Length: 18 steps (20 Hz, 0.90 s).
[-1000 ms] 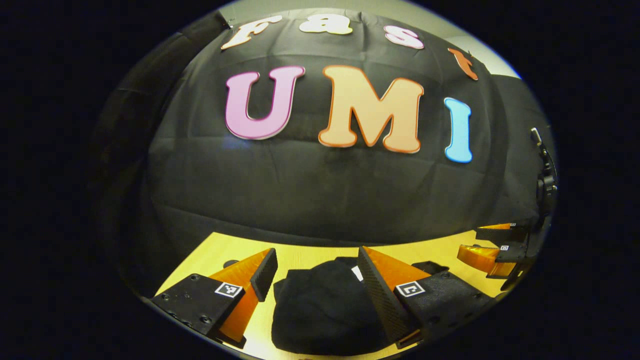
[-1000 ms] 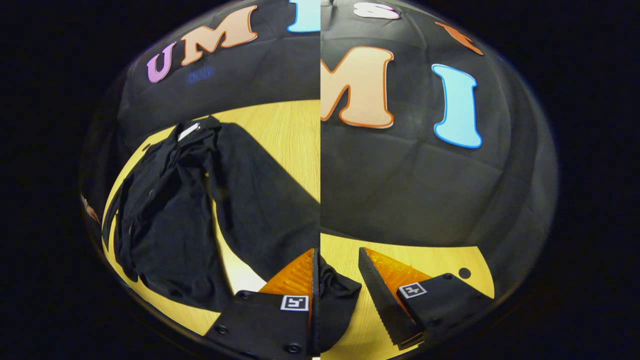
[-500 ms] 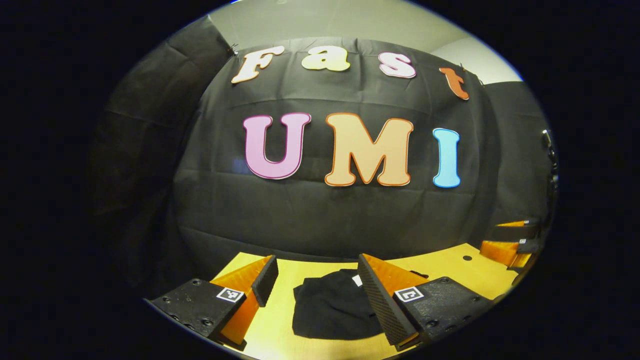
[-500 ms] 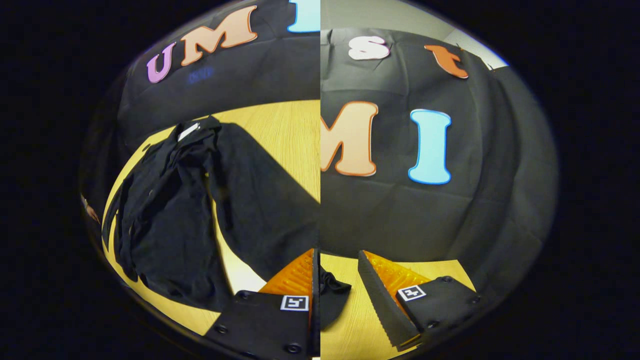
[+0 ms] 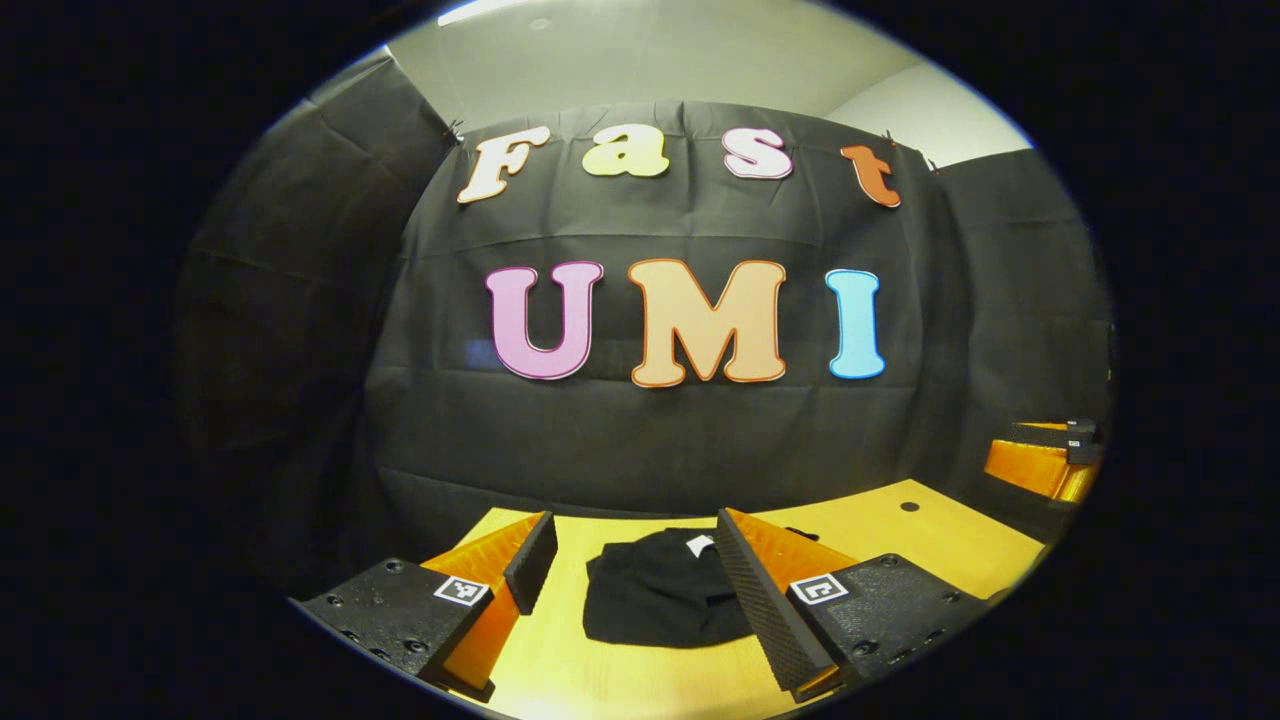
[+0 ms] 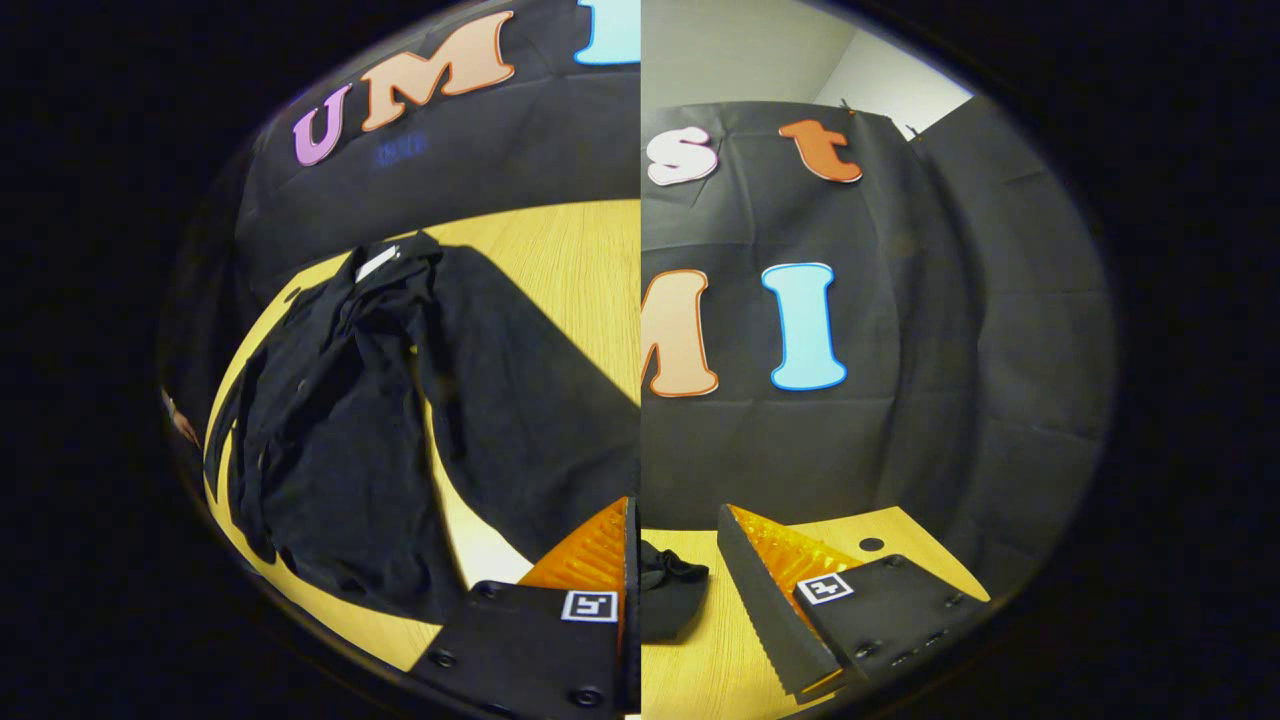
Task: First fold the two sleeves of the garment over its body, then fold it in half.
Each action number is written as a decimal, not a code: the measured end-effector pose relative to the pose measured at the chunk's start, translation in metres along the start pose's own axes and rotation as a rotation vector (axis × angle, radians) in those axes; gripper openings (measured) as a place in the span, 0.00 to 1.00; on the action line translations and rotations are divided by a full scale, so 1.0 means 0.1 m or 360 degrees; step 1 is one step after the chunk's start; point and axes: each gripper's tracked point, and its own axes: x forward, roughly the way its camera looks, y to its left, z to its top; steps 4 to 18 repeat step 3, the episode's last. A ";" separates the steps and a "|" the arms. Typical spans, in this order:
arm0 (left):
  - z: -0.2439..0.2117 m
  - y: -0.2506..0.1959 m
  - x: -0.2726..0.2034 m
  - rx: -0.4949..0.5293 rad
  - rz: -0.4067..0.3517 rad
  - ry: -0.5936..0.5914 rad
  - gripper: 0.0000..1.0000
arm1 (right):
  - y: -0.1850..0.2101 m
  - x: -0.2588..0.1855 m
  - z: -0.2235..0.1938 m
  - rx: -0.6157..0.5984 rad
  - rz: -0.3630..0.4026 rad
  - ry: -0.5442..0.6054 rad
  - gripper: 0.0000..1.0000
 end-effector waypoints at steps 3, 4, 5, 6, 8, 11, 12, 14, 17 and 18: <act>-0.13 0.00 -0.13 -0.0039 0.0005 0.0040 0.93 | -0.02 -0.20 -0.09 0.0032 -0.0014 -0.0041 0.02; -0.13 0.00 -0.13 -0.0039 0.0005 0.0040 0.93 | -0.02 -0.20 -0.09 0.0032 -0.0014 -0.0041 0.02; -0.13 0.00 -0.13 -0.0039 0.0005 0.0040 0.93 | -0.02 -0.20 -0.09 0.0032 -0.0014 -0.0041 0.02; -0.13 0.00 -0.13 -0.0039 0.0005 0.0040 0.93 | -0.02 -0.20 -0.09 0.0032 -0.0014 -0.0041 0.02; -0.13 0.00 -0.13 -0.0039 0.0005 0.0040 0.93 | -0.02 -0.20 -0.09 0.0032 -0.0014 -0.0041 0.02; -0.13 0.00 -0.13 -0.0039 0.0005 0.0040 0.93 | -0.02 -0.20 -0.09 0.0032 -0.0014 -0.0041 0.02; -0.13 0.00 -0.13 -0.0039 0.0005 0.0040 0.93 | -0.02 -0.20 -0.09 0.0032 -0.0014 -0.0041 0.02; -0.13 0.00 -0.13 -0.0039 0.0005 0.0040 0.93 | -0.02 -0.20 -0.09 0.0032 -0.0014 -0.0041 0.02; -0.13 0.00 -0.13 -0.0039 0.0005 0.0040 0.93 | -0.02 -0.20 -0.09 0.0032 -0.0014 -0.0041 0.02; -0.13 0.00 -0.13 -0.0039 0.0005 0.0040 0.93 | -0.02 -0.20 -0.09 0.0032 -0.0014 -0.0041 0.02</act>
